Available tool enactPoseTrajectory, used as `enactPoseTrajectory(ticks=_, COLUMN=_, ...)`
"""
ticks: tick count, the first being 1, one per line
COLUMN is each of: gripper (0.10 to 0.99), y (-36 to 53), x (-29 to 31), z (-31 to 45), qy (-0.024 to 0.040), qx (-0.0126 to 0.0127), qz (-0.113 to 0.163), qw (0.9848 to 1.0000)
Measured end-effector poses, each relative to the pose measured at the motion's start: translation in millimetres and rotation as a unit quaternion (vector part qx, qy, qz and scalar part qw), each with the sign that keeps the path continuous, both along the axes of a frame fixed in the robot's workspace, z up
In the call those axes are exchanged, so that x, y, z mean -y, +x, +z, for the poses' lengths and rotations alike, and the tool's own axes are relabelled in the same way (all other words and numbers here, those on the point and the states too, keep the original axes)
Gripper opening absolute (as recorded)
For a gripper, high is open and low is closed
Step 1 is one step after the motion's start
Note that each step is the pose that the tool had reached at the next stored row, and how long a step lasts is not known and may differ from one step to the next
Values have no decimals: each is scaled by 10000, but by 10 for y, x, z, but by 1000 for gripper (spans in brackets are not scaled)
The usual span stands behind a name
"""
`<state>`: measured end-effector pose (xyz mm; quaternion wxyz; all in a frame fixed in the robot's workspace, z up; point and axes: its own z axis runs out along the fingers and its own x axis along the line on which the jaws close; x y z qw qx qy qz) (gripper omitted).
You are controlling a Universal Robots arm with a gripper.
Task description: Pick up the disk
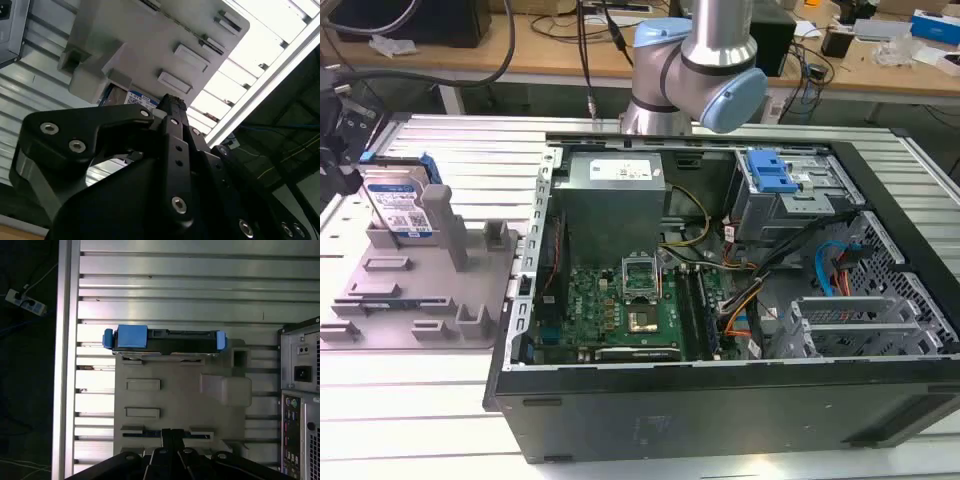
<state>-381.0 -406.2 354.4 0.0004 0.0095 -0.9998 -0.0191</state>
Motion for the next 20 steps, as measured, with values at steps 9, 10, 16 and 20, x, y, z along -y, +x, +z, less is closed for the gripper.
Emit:
enactPoseTrajectory(ticks=9, gripper=106, y=0, x=0, z=0, qy=0, qx=0, qz=2, qw=10000)
enactPoseTrajectory(ticks=10, gripper=106, y=0, x=0, z=0, qy=0, qx=0, qz=85, qw=10000)
enactPoseTrajectory(ticks=16, gripper=106, y=0, x=0, z=0, qy=0, qx=0, qz=714, qw=9975)
enactPoseTrajectory(ticks=20, gripper=298, y=0, x=0, z=-1, qy=-1, qx=0, qz=1655, qw=9862)
